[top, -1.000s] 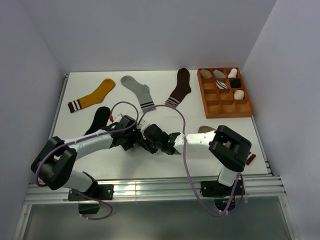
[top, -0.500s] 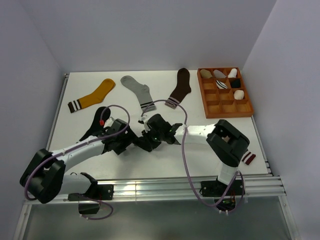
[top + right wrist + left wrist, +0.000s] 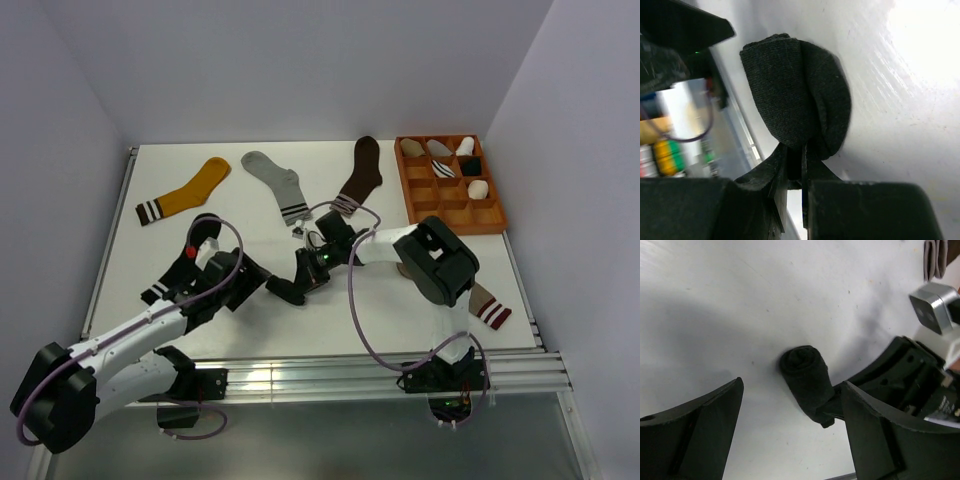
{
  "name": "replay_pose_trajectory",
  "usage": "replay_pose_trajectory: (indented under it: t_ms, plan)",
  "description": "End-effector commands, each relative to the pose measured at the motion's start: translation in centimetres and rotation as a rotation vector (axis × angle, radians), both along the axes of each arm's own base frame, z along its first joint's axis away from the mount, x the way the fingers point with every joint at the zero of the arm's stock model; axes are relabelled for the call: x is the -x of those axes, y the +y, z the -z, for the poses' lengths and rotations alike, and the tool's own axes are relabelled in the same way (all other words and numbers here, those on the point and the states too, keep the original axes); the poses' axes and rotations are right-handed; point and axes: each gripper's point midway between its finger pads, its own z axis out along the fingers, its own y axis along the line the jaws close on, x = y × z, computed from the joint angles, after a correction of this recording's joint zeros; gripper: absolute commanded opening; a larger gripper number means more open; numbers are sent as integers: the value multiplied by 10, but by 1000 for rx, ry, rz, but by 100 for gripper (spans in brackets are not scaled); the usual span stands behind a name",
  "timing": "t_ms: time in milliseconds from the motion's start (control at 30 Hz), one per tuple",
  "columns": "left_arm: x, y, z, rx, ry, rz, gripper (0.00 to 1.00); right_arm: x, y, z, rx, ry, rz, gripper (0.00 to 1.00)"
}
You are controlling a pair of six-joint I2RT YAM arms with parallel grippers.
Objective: Roll the socks
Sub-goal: Roll the sock at the center of the board.
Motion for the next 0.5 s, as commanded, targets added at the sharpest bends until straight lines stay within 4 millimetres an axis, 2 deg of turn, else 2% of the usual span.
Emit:
replay_pose_trajectory:
  t_ms: [0, 200, 467]
  plan:
    - [-6, -23, -8, 47, -59, 66, 84, 28, -16, 22, 37, 246, 12, 0]
    - [-5, -44, 7, 42, -28, 118, 83, 18, -21, 27, 16, 325, 66, 0]
    - [-3, -57, 22, 21, 19, 154, 78, 14, -23, 36, 29, 391, 104, 0]
